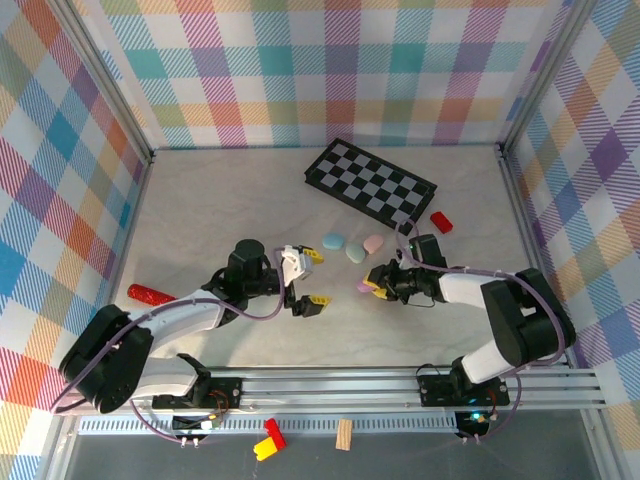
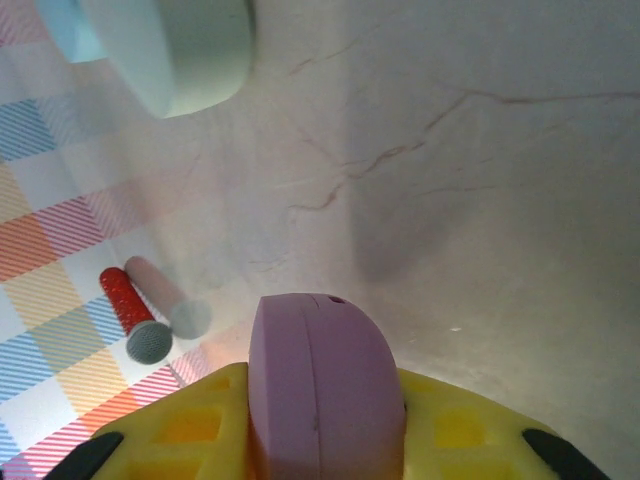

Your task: Insert wireless bluetooth earbuds into charging case

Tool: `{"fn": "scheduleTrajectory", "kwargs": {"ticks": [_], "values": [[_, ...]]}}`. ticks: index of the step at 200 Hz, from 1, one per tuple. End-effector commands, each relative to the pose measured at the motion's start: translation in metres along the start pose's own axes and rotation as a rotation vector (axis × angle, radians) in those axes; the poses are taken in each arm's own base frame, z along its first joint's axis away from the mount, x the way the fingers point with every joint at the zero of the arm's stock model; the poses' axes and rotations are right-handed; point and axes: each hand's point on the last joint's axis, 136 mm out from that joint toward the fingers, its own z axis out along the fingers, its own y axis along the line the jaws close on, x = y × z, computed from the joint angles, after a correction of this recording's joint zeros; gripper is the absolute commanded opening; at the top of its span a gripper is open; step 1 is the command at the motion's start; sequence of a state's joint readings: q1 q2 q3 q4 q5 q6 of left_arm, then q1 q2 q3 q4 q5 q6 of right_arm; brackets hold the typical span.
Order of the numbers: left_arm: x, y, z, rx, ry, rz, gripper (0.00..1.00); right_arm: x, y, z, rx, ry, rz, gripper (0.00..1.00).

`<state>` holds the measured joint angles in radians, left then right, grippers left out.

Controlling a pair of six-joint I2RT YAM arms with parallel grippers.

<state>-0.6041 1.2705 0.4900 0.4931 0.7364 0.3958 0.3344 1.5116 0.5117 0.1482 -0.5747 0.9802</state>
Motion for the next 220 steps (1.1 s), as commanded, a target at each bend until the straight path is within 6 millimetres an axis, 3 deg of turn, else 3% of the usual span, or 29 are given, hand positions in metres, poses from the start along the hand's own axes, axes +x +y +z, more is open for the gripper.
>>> {"fn": "scheduleTrajectory", "kwargs": {"ticks": [1, 37, 61, 76, 93, 114, 147, 167, 180, 220], "values": [[0.018, -0.003, -0.006, 0.006, 0.104, 0.013, 1.00, -0.003, -0.014, -0.002, 0.054, -0.030, -0.034, 0.30], [0.011, 0.004, -0.011, -0.026, 0.067, -0.025, 1.00, -0.010, -0.017, -0.025, 0.155, -0.131, -0.083, 0.61], [0.004, 0.027, -0.025, -0.143, 0.017, -0.068, 1.00, -0.017, -0.020, -0.054, 0.277, -0.229, -0.143, 0.80], [0.003, 0.046, -0.038, -0.261, -0.006, -0.076, 1.00, -0.023, -0.015, -0.076, 0.332, -0.301, -0.202, 0.86], [0.004, 0.069, -0.059, -0.421, -0.024, -0.086, 1.00, -0.028, 0.003, -0.099, 0.343, -0.370, -0.314, 0.90], [0.012, 0.104, -0.097, -0.698, -0.047, -0.137, 1.00, -0.040, 0.030, -0.125, 0.354, -0.478, -0.498, 0.92], [0.044, 0.137, -0.161, -1.051, -0.022, -0.221, 1.00, -0.082, 0.052, -0.170, 0.497, -0.781, -0.742, 0.96], [0.066, 0.147, -0.185, -1.178, 0.033, -0.254, 1.00, -0.105, 0.059, -0.180, 0.548, -0.930, -0.863, 0.99], [0.075, 0.152, -0.194, -1.214, 0.025, -0.263, 1.00, -0.114, 0.062, -0.174, 0.533, -0.952, -0.975, 0.99], [0.093, 0.168, -0.201, -1.245, -0.022, -0.318, 1.00, -0.142, 0.040, -0.153, 0.463, -0.981, -1.014, 0.99]]}}
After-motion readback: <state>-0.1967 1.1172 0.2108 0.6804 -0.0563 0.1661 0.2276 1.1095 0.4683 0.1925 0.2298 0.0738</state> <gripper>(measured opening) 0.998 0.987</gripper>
